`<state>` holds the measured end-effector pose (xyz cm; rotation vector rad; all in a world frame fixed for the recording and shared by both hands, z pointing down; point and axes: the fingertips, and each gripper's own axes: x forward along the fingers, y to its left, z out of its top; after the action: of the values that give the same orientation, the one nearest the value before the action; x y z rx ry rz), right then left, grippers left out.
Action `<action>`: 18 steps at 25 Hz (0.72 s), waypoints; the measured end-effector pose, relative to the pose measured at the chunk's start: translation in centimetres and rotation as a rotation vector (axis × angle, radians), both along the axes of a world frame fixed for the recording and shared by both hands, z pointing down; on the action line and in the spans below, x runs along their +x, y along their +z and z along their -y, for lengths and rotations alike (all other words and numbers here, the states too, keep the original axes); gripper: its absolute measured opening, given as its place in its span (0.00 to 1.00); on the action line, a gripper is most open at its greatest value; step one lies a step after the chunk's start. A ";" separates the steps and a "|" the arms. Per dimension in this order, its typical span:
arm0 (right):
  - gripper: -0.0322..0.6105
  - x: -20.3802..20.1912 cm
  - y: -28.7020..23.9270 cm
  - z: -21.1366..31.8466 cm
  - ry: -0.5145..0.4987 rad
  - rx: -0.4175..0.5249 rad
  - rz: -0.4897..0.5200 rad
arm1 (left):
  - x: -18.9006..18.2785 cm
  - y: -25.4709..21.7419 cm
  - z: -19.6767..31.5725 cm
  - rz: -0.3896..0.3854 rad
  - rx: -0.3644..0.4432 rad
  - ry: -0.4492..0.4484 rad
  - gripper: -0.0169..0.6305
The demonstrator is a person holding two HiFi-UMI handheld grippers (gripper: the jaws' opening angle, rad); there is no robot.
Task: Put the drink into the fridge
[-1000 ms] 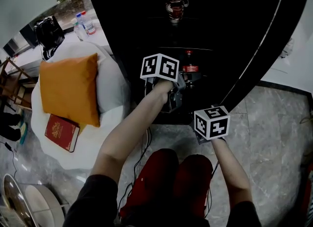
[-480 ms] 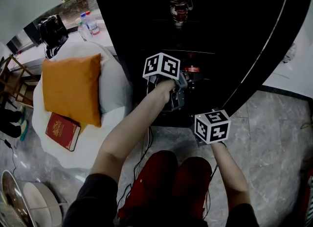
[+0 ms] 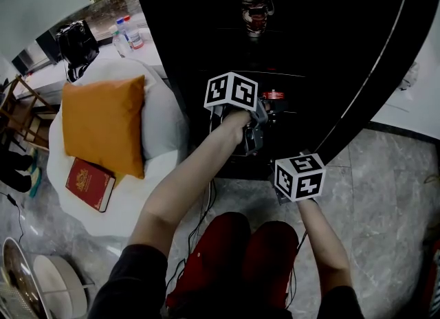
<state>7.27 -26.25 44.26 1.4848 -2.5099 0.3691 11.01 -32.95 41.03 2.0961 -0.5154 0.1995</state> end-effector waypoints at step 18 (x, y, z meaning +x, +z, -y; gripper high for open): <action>0.08 -0.2 -0.4 1.3 0.029 -0.001 0.039 | -0.2 -0.8 1.1 0.065 0.098 -0.030 0.52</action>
<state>7.11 -27.54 43.90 1.5292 -2.5199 0.4080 10.77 -34.01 40.22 2.1815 -0.6064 0.2292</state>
